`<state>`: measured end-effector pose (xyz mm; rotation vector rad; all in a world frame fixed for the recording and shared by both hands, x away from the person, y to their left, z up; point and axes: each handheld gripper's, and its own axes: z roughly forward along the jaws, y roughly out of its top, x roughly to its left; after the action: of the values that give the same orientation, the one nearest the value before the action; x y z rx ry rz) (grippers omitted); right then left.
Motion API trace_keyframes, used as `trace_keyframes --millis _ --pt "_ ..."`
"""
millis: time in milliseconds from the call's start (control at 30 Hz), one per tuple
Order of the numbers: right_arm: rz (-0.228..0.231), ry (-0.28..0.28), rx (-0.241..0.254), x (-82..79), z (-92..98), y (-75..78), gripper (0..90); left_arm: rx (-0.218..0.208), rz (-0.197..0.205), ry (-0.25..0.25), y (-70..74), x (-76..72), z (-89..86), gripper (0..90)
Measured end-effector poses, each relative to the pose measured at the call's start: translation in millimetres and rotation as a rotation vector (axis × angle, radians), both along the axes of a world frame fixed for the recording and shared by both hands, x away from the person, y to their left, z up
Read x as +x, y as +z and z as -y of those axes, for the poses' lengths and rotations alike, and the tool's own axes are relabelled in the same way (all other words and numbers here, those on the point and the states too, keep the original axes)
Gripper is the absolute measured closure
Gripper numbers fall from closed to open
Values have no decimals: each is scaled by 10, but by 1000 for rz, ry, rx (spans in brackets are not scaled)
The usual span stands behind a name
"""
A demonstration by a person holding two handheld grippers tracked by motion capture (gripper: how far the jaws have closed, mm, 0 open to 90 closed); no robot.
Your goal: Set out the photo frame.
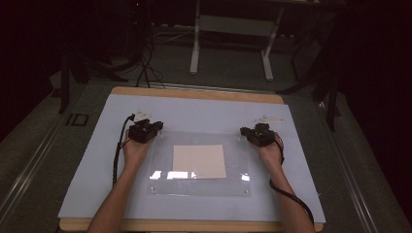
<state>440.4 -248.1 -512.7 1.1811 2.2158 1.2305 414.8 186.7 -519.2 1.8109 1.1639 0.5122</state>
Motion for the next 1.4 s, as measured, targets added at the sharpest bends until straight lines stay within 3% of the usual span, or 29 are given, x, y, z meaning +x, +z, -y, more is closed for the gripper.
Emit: trace_keyframes --millis 233,433,700,867,1033,1233,1400 --pt "9 0 4 17 -19 18 842 -2 -5 5 1 4 3 842" --pt "-47 -9 59 71 14 17 838 -27 -41 -10 12 60 -25 843" --pt "-98 -28 77 144 13 36 839 -35 -96 1 43 144 -28 847" --pt "-113 -41 84 191 7 36 845 -58 -118 3 42 210 -40 849" --pt "-121 -45 77 223 -5 48 850 -52 -136 2 58 256 -38 854" --pt "-133 -61 78 273 -18 56 854 -99 -156 22 41 322 -47 856" --pt "-147 -65 90 313 -13 55 854 -107 -168 33 41 356 -42 858"
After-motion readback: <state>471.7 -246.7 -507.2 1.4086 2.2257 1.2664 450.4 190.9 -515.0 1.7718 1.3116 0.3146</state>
